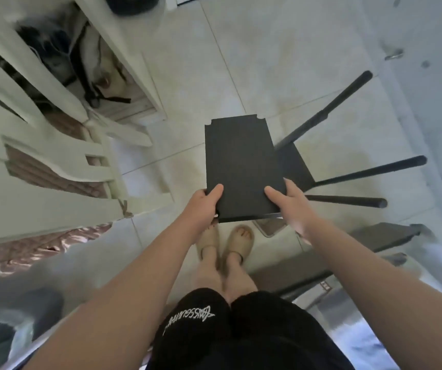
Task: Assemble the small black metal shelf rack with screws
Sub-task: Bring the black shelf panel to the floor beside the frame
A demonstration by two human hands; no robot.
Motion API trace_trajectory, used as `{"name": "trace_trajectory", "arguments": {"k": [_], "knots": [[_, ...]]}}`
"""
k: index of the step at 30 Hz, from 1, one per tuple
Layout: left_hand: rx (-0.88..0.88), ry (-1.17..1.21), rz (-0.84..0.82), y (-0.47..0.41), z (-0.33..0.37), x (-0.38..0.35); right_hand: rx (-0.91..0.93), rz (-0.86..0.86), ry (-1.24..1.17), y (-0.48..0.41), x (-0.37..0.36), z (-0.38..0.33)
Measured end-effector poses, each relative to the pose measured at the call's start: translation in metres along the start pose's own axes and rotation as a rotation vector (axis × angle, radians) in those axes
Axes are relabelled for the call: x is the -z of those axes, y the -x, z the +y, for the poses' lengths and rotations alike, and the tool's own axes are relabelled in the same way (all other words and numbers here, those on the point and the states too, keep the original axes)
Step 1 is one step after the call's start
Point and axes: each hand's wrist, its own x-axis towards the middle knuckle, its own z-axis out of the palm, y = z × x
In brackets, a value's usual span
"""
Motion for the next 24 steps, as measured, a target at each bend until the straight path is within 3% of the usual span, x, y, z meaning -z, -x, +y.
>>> {"name": "trace_trajectory", "arguments": {"k": [9,17,24], "knots": [[0.169,-0.062,0.098,-0.25,-0.113,-0.006,-0.24,-0.01,0.146,-0.234,-0.032,0.144],[0.02,-0.046,0.18,-0.443,-0.179,-0.023,-0.141,-0.006,0.351,-0.42,-0.033,0.236],[-0.052,-0.137,0.187,-0.537,-0.212,-0.041,-0.093,0.049,0.478,-0.513,-0.025,0.277]]}}
